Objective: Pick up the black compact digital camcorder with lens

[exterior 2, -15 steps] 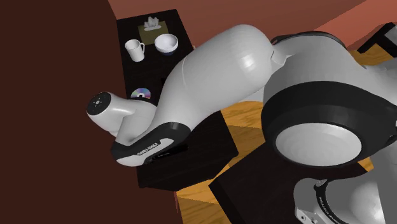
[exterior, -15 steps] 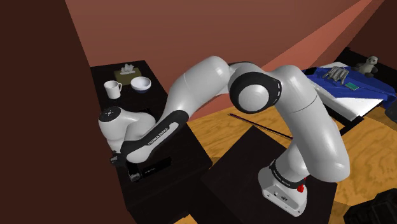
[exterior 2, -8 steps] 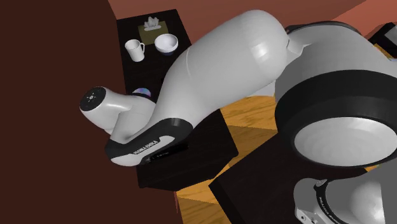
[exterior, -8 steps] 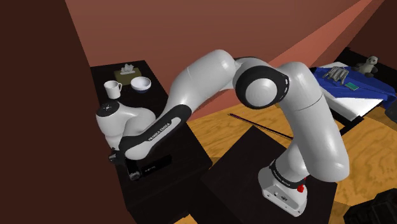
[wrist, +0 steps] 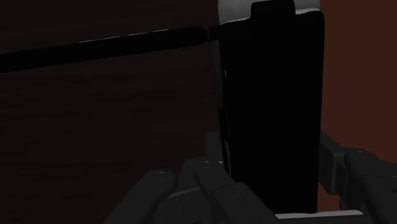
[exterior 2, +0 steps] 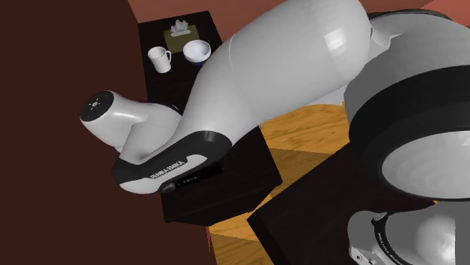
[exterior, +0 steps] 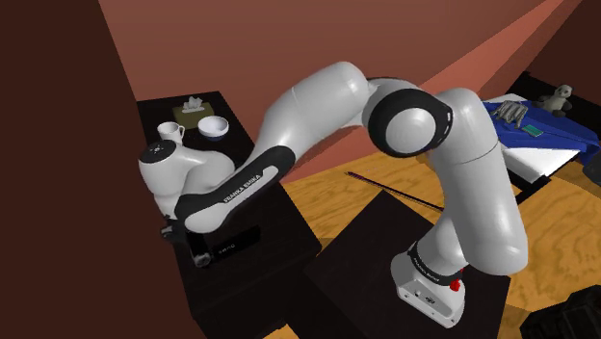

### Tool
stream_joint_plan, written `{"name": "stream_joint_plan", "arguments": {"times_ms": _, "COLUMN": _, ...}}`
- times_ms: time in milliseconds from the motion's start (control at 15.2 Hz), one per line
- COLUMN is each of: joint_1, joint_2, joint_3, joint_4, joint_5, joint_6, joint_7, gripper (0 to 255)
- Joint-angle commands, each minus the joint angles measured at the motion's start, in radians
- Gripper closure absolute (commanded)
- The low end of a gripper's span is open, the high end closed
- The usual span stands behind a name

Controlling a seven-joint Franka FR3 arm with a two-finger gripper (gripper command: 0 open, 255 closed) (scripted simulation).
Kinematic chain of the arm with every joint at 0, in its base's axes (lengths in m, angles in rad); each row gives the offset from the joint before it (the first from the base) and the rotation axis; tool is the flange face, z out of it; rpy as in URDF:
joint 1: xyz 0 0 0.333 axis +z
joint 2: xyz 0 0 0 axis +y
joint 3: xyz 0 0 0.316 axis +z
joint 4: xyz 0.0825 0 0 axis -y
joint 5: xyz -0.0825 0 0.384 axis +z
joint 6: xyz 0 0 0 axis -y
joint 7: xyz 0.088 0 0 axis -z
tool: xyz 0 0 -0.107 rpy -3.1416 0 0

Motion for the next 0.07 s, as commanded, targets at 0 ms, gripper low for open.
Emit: {"name": "stream_joint_plan", "arguments": {"times_ms": 0, "joint_1": -0.003, "joint_2": -0.014, "joint_3": 0.011, "joint_4": 0.008, "joint_5": 0.004, "joint_6": 0.020, "joint_7": -0.006, "gripper": 255}}
